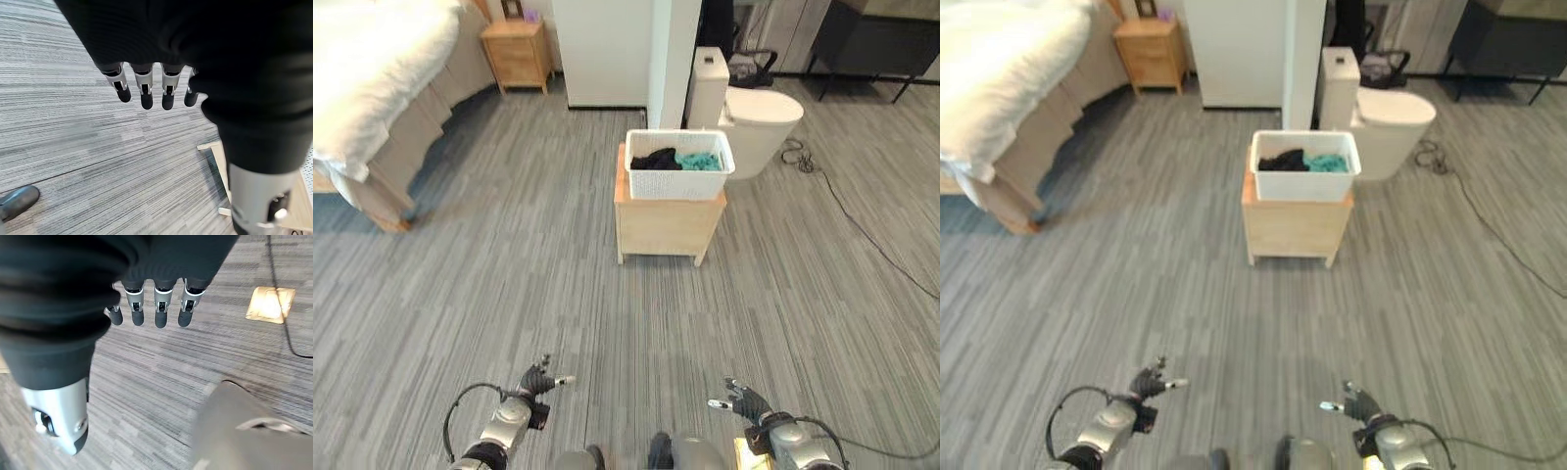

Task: Grab the laundry basket,head to the washer,open it,put in the laundry and shut it.

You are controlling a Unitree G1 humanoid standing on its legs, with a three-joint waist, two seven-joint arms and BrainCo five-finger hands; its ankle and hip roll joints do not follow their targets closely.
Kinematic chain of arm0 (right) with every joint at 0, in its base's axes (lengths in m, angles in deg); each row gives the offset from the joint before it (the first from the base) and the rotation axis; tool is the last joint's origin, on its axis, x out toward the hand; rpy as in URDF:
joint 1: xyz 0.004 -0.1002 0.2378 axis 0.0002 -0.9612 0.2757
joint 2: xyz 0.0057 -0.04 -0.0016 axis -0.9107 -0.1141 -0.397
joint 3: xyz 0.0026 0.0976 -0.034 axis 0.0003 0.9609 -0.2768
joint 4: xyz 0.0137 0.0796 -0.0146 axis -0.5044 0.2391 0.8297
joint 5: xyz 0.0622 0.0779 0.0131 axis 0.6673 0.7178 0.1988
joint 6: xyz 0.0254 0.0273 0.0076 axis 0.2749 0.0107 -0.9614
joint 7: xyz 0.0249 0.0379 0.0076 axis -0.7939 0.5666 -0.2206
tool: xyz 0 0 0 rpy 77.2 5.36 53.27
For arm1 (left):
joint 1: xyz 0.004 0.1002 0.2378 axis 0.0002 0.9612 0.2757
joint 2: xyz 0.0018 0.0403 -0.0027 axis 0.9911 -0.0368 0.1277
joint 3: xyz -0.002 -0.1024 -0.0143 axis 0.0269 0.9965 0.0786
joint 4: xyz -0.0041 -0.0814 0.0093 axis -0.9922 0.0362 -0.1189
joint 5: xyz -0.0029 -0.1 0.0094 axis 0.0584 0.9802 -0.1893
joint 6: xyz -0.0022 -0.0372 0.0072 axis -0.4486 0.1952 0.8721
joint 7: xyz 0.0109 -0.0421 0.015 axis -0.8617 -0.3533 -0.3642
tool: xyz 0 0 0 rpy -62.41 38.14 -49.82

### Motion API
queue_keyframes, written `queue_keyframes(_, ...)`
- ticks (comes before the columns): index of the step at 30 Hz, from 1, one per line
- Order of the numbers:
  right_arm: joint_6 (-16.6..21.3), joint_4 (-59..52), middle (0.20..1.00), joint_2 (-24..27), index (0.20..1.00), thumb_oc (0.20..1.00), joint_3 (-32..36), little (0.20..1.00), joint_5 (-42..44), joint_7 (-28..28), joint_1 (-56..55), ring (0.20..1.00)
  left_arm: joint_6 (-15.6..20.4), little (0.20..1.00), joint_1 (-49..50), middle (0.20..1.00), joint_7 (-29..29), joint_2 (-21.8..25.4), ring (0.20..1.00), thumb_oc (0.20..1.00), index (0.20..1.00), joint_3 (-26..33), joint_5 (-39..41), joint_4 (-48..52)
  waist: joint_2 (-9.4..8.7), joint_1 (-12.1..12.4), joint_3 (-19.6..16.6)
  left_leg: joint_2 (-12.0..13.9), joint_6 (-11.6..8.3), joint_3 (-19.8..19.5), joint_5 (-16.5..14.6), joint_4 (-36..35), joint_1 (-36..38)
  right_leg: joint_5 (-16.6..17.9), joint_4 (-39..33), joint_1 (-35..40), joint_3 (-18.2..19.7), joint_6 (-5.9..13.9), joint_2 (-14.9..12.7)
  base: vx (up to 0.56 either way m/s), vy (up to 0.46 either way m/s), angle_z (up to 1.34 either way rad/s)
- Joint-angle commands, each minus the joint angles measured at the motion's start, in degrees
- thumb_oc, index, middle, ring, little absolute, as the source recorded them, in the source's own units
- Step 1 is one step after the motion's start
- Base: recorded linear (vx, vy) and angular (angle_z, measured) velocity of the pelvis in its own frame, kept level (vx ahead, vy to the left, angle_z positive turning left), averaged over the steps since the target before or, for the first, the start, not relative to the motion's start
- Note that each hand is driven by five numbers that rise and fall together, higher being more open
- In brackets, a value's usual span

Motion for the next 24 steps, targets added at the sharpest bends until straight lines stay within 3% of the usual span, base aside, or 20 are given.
queue_keyframes(1, 1.7, -4.9, 1.0, 0.9, 1.0, 1.0, 0.5, 1.0, 0.7, -0.4, -1.2, 1.0, 0.8, 1.0, 2.8, 1.0, -0.7, 0.7, 1.0, 1.0, 1.0, 1.9, -3.2, 1.6, 2.52, -2.7, -0.8, 0.3, -0.44, -2.0, -0.1, -7.4, 8.1, 14.4, -13.1, 3.6, 3.9, 0.52, -0.5, 0.31, -0.028, 0.18)
queue_keyframes(2, 1.6, -5.7, 1.0, 1.1, 1.0, 1.0, 1.0, 1.0, 0.7, -0.6, -2.2, 1.0, 0.9, 1.0, 2.8, 1.0, -0.9, 0.6, 1.0, 1.0, 1.0, 2.3, -3.5, 1.3, 2.3, -3.2, -1.0, -0.4, -1.0, -2.3, 0.2, -8.3, 9.5, 14.4, -17.9, 3.5, 2.8, 0.38, -0.1, 0.29, -0.082, -0.05)
queue_keyframes(3, 1.6, -6.2, 1.0, 1.3, 1.0, 1.0, 1.3, 1.0, 0.7, -0.6, -2.8, 1.0, 0.9, 1.0, 2.7, 1.0, -0.9, 0.5, 1.0, 1.0, 1.0, 2.3, -3.6, 1.1, 2.15, -3.3, -0.9, -0.7, -1.47, -2.2, -0.2, -9.3, 10.8, 14.9, -22.5, 4.4, 0.7, 0.74, -1.4, 0.43, -0.152, 0.06)
queue_keyframes(4, 1.9, -5.9, 1.0, 1.4, 1.0, 1.0, 1.3, 1.0, 0.7, -0.3, -3.0, 1.0, 1.0, 1.0, 2.4, 1.0, -0.8, 0.0, 1.0, 1.0, 1.0, 2.8, -3.6, -0.4, 2.09, -3.4, -1.5, -0.2, -3.37, -2.1, -0.8, -11.4, 12.7, 16.9, -33.9, 4.5, -3.3, 2.44, -2.7, 0.44, -0.177, 0.12)
queue_keyframes(5, 2.0, -5.6, 1.0, 1.4, 1.0, 1.0, 1.1, 1.0, 0.6, -0.4, -3.0, 1.0, 1.3, 1.0, 2.1, 1.0, -1.0, -0.2, 1.0, 1.0, 1.0, 2.9, -3.7, -1.6, 2.38, -3.8, -1.6, 0.2, -4.14, -2.2, -0.4, -11.9, 13.7, 18.8, -36.8, 3.9, -2.9, 3.03, -1.8, 0.48, -0.254, 0.32)
queue_keyframes(7, 1.9, -7.1, 1.0, 1.8, 1.0, 1.0, 0.6, 1.0, 0.1, -0.7, -4.2, 1.0, 1.3, 1.0, 1.9, 1.0, -1.2, -0.8, 1.0, 1.0, 1.0, 2.7, -3.1, -2.9, 2.33, -4.1, -2.7, 2.1, -6.24, -3.2, 1.5, -11.4, 14.2, 18.7, -37.6, 5.0, -1.9, 0.86, 0.1, 0.43, -0.382, -0.09)
queue_keyframes(8, 1.7, -8.5, 1.0, 2.8, 1.0, 1.0, 0.9, 1.0, 0.3, -0.9, -4.7, 1.0, 1.3, 1.0, 1.2, 1.0, -1.2, -1.4, 1.0, 1.0, 1.0, 3.0, -1.7, -4.3, 2.89, -4.1, -3.2, 4.3, -7.85, -3.8, 3.6, -8.7, 13.1, 17.4, -37.8, 6.2, -3.9, -0.01, 1.5, 0.43, -0.434, -0.01)
queue_keyframes(11, 1.5, -11.6, 1.0, 5.2, 1.0, 1.0, -0.1, 1.0, -1.8, -1.5, -5.6, 1.0, 1.1, 1.0, 0.0, 1.0, -0.8, -1.2, 1.0, 1.0, 1.0, 2.6, -1.4, -5.6, 3.21, -3.9, -4.0, 8.8, -11.11, -4.6, 12.1, 2.9, 9.1, 13.9, -38.9, 9.7, -4.9, -3.43, 5.7, 0.35, -0.307, 0.35)
queue_keyframes(13, 1.5, -13.8, 1.0, 6.5, 1.0, 1.0, -0.9, 1.0, -3.0, -1.5, -6.3, 1.0, 0.9, 1.0, -0.4, 1.0, -0.6, -0.7, 1.0, 1.0, 1.0, 2.3, -1.9, -5.8, 2.7, -3.7, -3.6, 12.3, -11.95, -3.3, 17.3, 11.1, 5.4, 11.9, -40.7, 12.7, -6.0, -5.62, 7.5, 0.31, -0.311, -0.15)
queue_keyframes(14, 1.6, -15.1, 1.0, 8.0, 1.0, 1.0, -1.2, 1.0, -4.4, -1.5, -7.4, 1.0, 0.6, 1.0, -0.5, 1.0, -0.5, -0.5, 1.0, 1.0, 1.0, 2.8, -1.8, -6.1, 2.22, -2.8, -2.8, 17.3, -13.29, -1.8, 20.2, 20.5, 2.2, 9.5, -42.4, 16.2, -6.2, -7.38, 9.5, 0.37, -0.335, -0.39)
queue_keyframes(15, 1.4, -15.3, 1.0, 8.6, 1.0, 1.0, -1.6, 1.0, -5.1, -1.5, -7.4, 1.0, 0.5, 1.0, -0.7, 1.0, -0.5, -0.3, 1.0, 1.0, 1.0, 3.0, -2.0, -6.2, 2.05, -2.1, -2.4, 17.6, -12.91, -1.4, 18.5, 22.7, 0.9, 8.6, -43.2, 17.6, -5.9, -8.06, 10.4, 0.38, -0.287, -0.29)
queue_keyframes(17, 1.3, -15.4, 1.0, 9.2, 1.0, 1.0, -1.8, 1.0, -5.8, -1.6, -7.2, 1.0, 0.4, 1.0, -0.7, 1.0, -0.4, -0.2, 1.0, 1.0, 1.0, 3.2, -1.9, -6.1, 1.66, -1.3, -1.9, 17.2, -13.08, -1.1, 17.5, 23.5, -1.8, 8.3, -44.2, 18.8, -6.0, -7.96, 10.5, 0.16, -0.044, -0.09)
queue_keyframes(19, 0.8, -15.6, 1.0, 9.7, 1.0, 1.0, -1.7, 1.0, -6.9, -1.9, -7.4, 1.0, 0.5, 1.0, -1.1, 1.0, -0.7, -0.1, 1.0, 1.0, 1.0, 3.9, -1.3, -5.9, 1.09, 0.1, -1.6, 13.2, -12.41, 0.1, 14.1, 17.2, -6.7, 8.8, -46.3, 20.4, -5.5, -6.37, 9.9, 0.25, 0.1, -0.21)
queue_keyframes(20, 1.0, -15.8, 1.0, 9.7, 1.0, 1.0, -1.5, 1.0, -7.4, -2.4, -7.6, 1.0, 0.8, 1.0, -0.9, 1.0, -0.8, 0.1, 1.0, 1.0, 1.0, 4.7, -1.5, -6.2, 0.78, 1.1, -2.0, 11.6, -11.6, 3.0, 12.7, 5.7, -9.9, 9.2, -47.8, 21.6, -6.4, -4.27, 8.9, 0.26, 0.14, -0.15)
queue_keyframes(21, 1.0, -15.9, 1.0, 9.7, 1.0, 1.0, -1.5, 1.0, -7.4, -2.5, -7.7, 1.0, 0.9, 1.0, -0.9, 1.0, -0.8, 0.1, 1.0, 1.0, 1.0, 4.7, -1.6, -6.2, 0.45, 1.2, -2.1, 11.0, -11.36, 3.3, 13.1, 4.7, -9.4, 9.3, -47.9, 21.6, -6.3, -4.04, 8.5, 0.37, 0.238, 0.06)
queue_keyframes(22, 1.6, -15.3, 1.0, 9.7, 1.0, 1.0, -2.0, 1.0, -8.3, -2.6, -7.3, 1.0, 1.3, 1.0, -0.6, 1.0, -0.9, 0.2, 1.0, 1.0, 1.0, 5.1, -2.1, -6.9, 0.34, 2.9, -2.4, 8.2, -10.72, 3.0, 14.1, -5.1, -13.3, 8.7, -48.5, 23.6, -5.7, -2.79, 8.0, 0.2, 0.147, 0.1)
queue_keyframes(23, 1.6, -15.2, 1.0, 9.7, 1.0, 1.0, -2.0, 1.0, -8.4, -2.6, -7.3, 1.0, 1.3, 1.0, -0.5, 1.0, -0.9, 0.3, 1.0, 1.0, 1.0, 5.1, -2.1, -6.9, 0.17, 2.9, -2.4, 7.9, -10.63, 3.0, 14.4, -5.9, -13.0, 8.7, -48.5, 23.6, -5.8, -2.69, 7.8, 0.29, 0.216, 0.12)
queue_keyframes(24, 1.8, -15.8, 1.0, 9.8, 1.0, 1.0, -2.4, 1.0, -8.9, -3.1, -7.3, 1.0, 1.5, 1.0, -0.2, 1.0, -0.8, 0.4, 1.0, 1.0, 1.0, 5.3, -2.1, -6.9, 0.39, 3.9, -2.5, 7.0, -10.31, 1.7, 18.0, -9.3, -14.9, 8.7, -48.5, 24.5, -5.5, -2.58, 7.7, 0.21, 0.121, -0.15)
